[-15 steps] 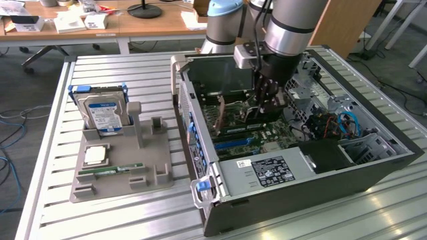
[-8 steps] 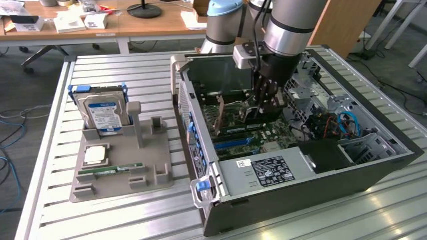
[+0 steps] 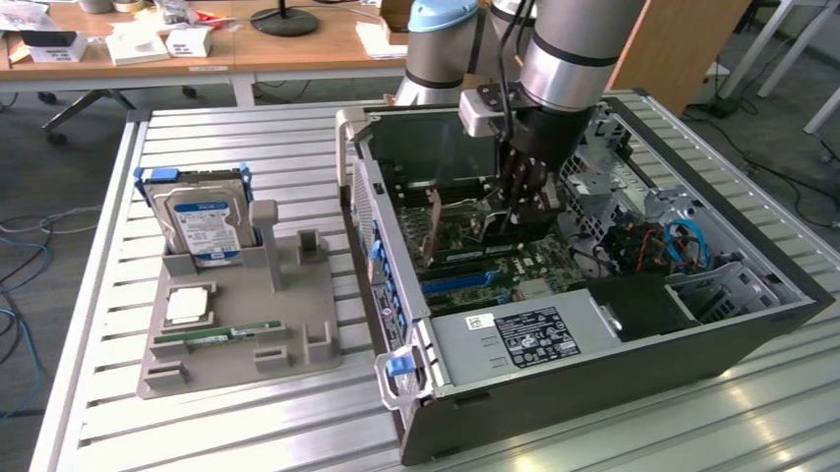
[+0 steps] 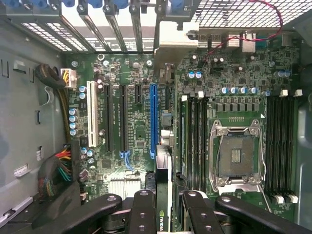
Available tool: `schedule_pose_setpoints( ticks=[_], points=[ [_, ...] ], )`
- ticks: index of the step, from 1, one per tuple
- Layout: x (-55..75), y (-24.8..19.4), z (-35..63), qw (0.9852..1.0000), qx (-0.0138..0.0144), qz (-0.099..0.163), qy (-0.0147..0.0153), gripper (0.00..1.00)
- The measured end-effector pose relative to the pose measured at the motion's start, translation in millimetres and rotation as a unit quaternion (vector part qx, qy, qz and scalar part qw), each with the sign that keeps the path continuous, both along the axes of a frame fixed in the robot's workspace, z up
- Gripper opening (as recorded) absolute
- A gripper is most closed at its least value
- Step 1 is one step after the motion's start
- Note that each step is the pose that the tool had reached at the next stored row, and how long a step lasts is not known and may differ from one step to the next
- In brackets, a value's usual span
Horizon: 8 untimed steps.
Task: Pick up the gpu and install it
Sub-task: 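Insert the gpu into the slot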
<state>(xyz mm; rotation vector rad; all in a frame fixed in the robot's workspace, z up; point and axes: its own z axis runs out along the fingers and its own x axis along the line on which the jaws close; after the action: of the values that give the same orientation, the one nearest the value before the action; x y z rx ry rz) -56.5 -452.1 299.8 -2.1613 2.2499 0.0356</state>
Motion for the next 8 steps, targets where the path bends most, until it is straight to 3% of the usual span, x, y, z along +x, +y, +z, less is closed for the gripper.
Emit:
schedule_pose_setpoints(
  ticks=[8],
  points=[
    [0.0,-1.5,-0.5,1.0000,0.0000,0.002,0.0000,0.26]
  ],
)
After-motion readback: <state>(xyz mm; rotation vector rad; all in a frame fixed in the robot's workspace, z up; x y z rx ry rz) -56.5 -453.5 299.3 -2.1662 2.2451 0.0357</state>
